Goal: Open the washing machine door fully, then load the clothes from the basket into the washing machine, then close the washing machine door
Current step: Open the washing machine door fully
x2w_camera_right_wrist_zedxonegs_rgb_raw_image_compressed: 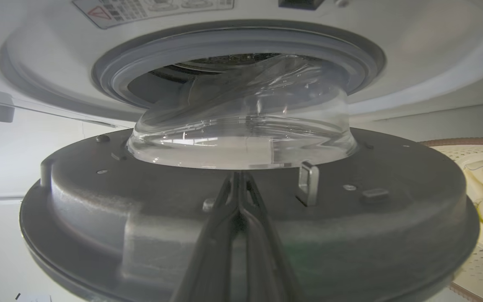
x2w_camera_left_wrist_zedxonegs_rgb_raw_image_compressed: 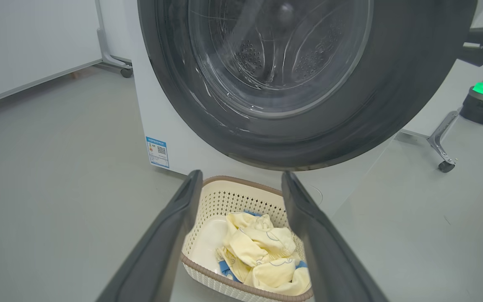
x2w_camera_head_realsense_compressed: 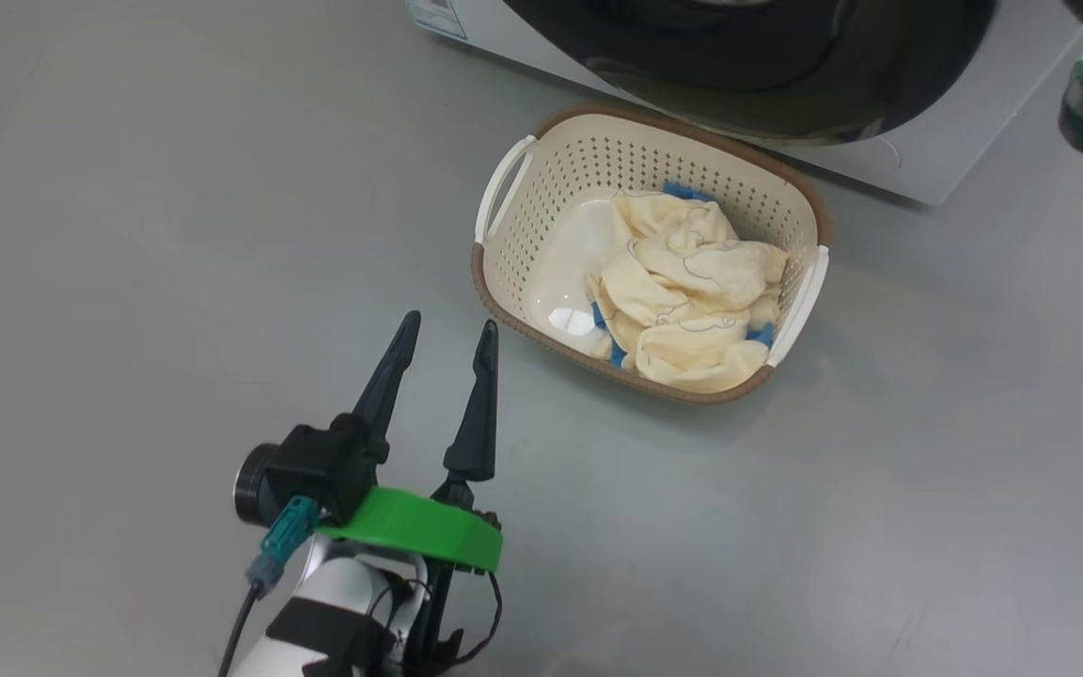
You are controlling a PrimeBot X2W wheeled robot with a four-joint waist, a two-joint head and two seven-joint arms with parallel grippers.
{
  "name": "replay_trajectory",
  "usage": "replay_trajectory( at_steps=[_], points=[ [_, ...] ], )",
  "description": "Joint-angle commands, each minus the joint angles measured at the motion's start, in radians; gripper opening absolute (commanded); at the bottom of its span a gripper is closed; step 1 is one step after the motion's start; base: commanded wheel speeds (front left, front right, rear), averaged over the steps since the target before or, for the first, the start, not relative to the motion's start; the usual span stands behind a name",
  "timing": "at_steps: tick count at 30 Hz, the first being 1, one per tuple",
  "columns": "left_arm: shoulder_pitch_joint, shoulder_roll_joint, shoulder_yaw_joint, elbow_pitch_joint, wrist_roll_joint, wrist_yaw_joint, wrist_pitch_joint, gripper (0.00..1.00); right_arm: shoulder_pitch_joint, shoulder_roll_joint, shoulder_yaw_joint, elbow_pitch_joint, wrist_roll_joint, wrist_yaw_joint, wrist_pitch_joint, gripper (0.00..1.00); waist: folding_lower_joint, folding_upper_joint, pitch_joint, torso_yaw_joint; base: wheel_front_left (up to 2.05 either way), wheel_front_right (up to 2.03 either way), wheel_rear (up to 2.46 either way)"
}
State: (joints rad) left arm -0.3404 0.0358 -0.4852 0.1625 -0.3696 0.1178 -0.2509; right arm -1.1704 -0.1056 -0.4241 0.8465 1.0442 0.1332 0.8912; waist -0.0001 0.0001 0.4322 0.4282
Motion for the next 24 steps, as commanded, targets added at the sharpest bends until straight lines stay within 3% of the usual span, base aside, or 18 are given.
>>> replay_trajectory(
  at_steps=[1, 11, 24],
  points=[
    [0.001, 0.014, 0.043, -0.024, 0.008, -0.003, -0.011, 1.0, -0.002, 0.038, 0.013, -0.032, -0.002, -0.002, 0.018, 0.0, 0.0001, -0.0001, -0.007, -0.002, 0.0, 0.0, 0.0],
    [0.025, 0.014, 0.054, -0.017, 0.019, -0.011, -0.011, 1.0, 0.084, 0.055, 0.048, -0.04, 0.056, -0.002, 0.042, 0.0, 0.0001, -0.0001, -0.049, -0.018, 0.0, 0.0, 0.0],
    [0.046, 0.014, 0.066, -0.006, 0.039, -0.02, -0.011, 1.0, 0.174, 0.055, 0.287, -0.021, 0.274, -0.002, -0.004, 0.0, 0.0001, -0.0001, -0.098, -0.028, 0.0, 0.0, 0.0]
  ],
)
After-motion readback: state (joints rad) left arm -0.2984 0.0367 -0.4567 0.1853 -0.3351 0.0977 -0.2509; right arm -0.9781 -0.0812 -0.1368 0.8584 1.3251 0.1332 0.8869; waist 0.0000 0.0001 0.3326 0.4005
